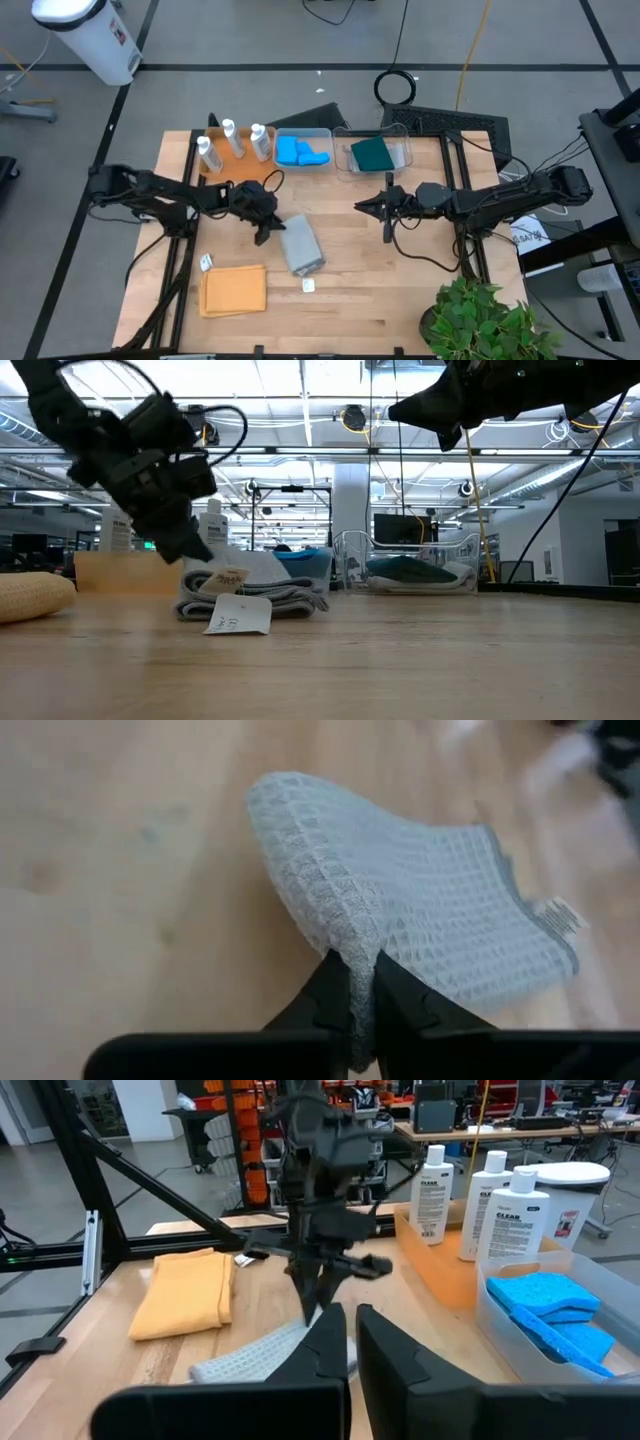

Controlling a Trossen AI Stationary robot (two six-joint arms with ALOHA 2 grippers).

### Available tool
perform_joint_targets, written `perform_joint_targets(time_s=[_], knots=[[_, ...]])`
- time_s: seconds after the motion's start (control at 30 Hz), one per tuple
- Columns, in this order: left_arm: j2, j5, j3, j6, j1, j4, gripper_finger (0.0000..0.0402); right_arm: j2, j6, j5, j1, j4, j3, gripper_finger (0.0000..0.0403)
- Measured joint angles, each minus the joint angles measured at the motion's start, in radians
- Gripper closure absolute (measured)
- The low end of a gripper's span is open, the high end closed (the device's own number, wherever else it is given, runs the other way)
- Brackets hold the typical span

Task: Pick & Place Kitchen Items
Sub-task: Put the gray towel into the right transparent bin

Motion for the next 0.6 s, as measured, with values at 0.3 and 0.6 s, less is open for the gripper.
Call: perform_joint_targets(time_s=[0.3,0.6], knots=[[-0.158,-0.408,0.203,0.065,-0.206,-0.397,0.0385,0.000,0.002,0.001,0.000,-0.001,0.000,0.0399],[-0.149,-0.520,0.433,0.205,-0.356,-0.529,0.0385,0.000,0.022,0.001,0.000,-0.005,0.000,0.0399]])
